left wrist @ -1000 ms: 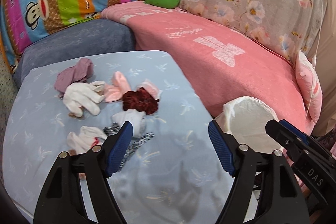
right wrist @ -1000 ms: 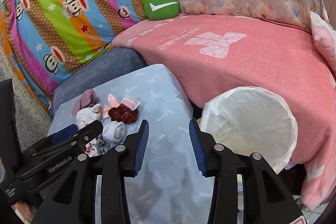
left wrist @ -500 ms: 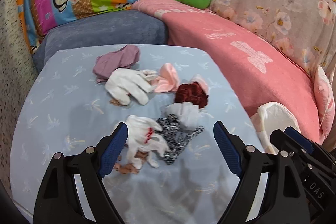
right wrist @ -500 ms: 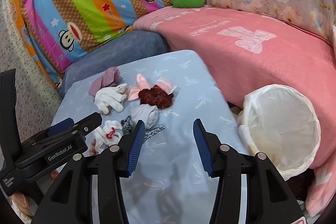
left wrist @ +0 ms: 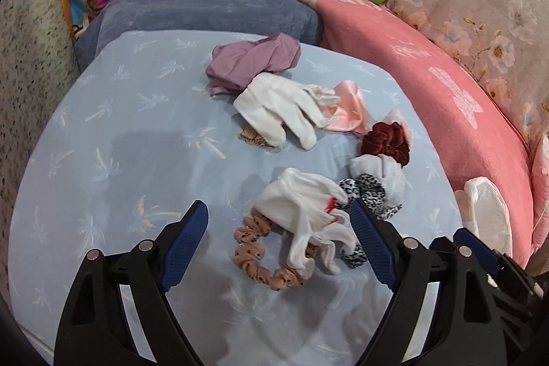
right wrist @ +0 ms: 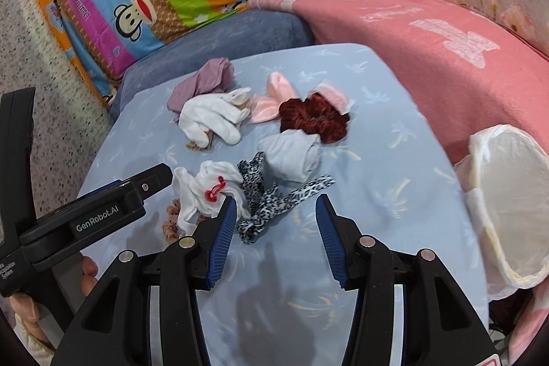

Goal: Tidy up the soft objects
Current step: 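Grasp the white glove with the left tool while the right tool grasps the leopard ribbon, then carry both items to the wastebasket and open both tools to release them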

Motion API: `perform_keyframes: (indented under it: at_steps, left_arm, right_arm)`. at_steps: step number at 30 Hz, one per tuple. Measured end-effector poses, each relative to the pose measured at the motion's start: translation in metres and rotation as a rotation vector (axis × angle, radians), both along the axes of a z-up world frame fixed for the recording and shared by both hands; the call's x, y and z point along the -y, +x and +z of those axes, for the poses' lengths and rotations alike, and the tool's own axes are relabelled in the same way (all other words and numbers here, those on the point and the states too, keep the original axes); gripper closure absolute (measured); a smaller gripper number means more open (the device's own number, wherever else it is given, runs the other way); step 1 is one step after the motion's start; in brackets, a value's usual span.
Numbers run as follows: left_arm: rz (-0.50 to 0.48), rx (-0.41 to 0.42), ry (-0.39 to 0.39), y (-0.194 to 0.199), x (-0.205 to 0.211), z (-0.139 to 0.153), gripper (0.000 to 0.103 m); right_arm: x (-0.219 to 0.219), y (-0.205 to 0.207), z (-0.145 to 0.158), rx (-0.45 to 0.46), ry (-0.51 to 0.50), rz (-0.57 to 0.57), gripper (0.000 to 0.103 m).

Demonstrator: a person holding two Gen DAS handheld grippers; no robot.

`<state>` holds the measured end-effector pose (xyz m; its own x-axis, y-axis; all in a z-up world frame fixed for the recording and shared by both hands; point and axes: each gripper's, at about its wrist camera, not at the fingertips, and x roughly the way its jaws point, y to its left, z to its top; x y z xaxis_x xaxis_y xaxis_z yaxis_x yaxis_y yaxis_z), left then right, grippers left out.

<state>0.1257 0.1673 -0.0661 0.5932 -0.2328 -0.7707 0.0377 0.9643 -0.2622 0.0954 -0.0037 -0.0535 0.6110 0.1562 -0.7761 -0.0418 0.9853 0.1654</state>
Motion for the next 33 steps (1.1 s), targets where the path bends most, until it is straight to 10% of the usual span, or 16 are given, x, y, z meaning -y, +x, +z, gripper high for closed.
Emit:
perform_keyframes:
  at_steps: [10, 20, 33]
  left_arm:
    - [-0.021, -0.063, -0.057, 0.026, -0.002, -0.027, 0.024]
    - [-0.058, -0.11, -0.084, 0.038, 0.003, -0.044, 0.078]
    - [-0.105, 0.039, -0.098, 0.021, 0.023, 0.025, 0.09]
  right_arm:
    - [-0.012, 0.037, -0.041, -0.086, 0.005, -0.005, 0.057]
    - [-0.017, 0.045, -0.073, -0.15, 0.019, 0.013, 0.087]
    - [0.014, 0.021, 0.002, 0.016, 0.049, -0.027, 0.089]
